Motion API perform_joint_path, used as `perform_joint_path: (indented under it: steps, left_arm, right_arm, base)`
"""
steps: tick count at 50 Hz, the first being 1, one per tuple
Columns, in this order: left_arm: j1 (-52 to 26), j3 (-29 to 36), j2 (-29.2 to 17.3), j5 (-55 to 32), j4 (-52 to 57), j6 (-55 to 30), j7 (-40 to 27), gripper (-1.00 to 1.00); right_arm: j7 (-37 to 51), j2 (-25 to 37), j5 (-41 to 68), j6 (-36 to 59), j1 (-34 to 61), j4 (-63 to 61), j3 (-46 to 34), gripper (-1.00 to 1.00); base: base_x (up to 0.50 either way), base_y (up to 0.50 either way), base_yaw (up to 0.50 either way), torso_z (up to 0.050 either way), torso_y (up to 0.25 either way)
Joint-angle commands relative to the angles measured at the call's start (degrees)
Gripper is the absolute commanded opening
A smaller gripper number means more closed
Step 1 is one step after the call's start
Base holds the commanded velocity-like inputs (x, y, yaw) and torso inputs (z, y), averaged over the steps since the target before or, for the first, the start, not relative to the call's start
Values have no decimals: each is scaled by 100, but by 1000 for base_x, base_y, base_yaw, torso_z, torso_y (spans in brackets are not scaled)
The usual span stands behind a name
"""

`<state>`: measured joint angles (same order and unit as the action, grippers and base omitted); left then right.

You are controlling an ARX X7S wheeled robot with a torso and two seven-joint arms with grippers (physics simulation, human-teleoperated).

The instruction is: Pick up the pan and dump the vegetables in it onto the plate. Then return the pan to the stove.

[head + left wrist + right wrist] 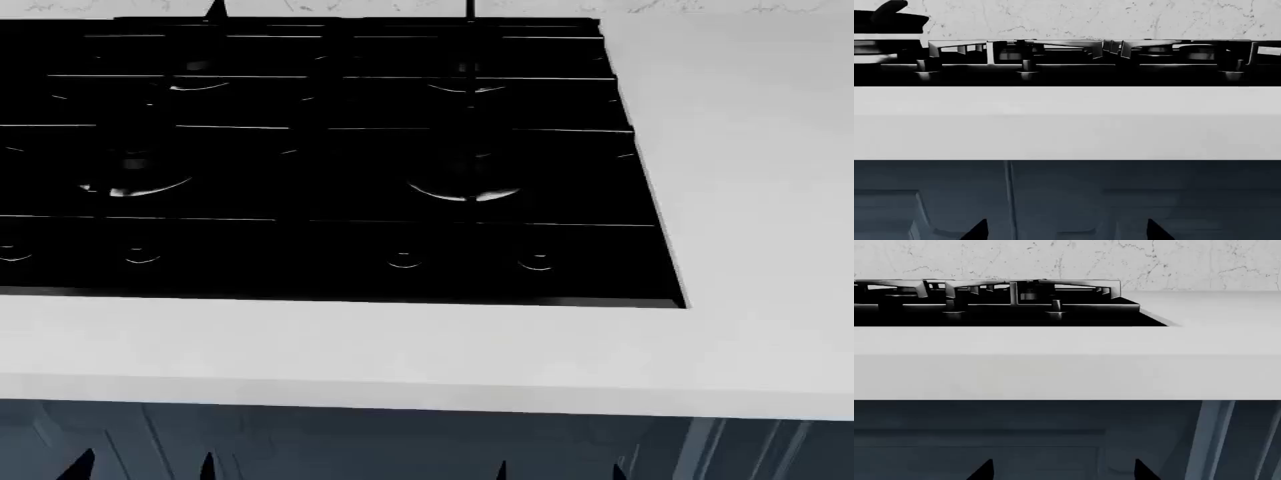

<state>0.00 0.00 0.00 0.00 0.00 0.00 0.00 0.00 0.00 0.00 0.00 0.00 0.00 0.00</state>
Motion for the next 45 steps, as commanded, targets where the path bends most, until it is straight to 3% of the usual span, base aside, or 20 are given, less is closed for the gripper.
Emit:
perform_joint_path:
  steps: [1,27,33,39,45]
  left_arm:
    - [-4,82,-67,-67,4,-8,-82,100]
    - [21,522,-417,-205,51,106,-548,100]
    - [284,546,-508,-532,502,631,-343,100]
    - [579,708,-768,-600,2091,-216,-318,100]
    - [700,764,-1136,-589,4191,-1650,-405,100]
  right_arm:
    - [72,54,54,0,0,0,-72,100]
    - [435,393,372,-33,-6,14,-481,100]
    - [485,448,411,-48,-47,-101,-528,100]
    - [687,699,137,400,-282,-1119,-529,100]
    - [742,950,68,1119,-452,-2269,-434,100]
  base:
    - [0,0,0,0,0]
    - [0,0,0,0,0]
    - [0,0,0,13,26]
    - [0,0,0,50,111]
    - [0,0,0,50,114]
